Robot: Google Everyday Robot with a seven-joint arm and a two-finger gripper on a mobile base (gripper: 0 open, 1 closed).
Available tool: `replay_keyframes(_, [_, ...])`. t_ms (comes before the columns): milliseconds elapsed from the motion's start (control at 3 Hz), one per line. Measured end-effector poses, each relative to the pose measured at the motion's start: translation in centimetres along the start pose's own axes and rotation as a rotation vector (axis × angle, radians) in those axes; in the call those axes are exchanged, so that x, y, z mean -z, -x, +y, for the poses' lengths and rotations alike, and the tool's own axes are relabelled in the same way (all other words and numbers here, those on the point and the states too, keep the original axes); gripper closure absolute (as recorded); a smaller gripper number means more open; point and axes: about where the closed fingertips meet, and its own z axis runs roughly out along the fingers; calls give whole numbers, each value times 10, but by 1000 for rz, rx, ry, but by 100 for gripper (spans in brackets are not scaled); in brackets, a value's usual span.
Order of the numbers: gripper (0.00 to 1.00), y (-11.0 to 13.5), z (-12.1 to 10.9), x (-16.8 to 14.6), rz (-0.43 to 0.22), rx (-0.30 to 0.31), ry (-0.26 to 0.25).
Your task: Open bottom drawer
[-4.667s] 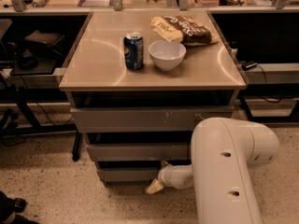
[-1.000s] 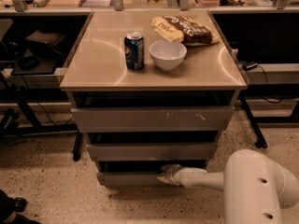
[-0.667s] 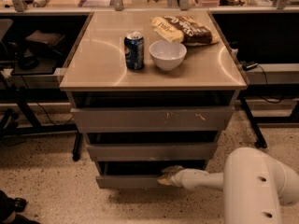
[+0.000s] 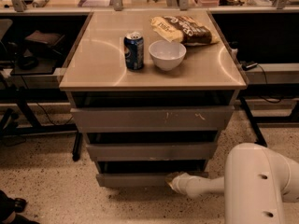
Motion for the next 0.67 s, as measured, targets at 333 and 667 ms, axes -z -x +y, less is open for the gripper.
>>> replay_keyframes(333, [90, 0, 0, 0, 0, 0, 0])
replay_keyframes(667, [66, 0, 0, 0, 0, 0, 0])
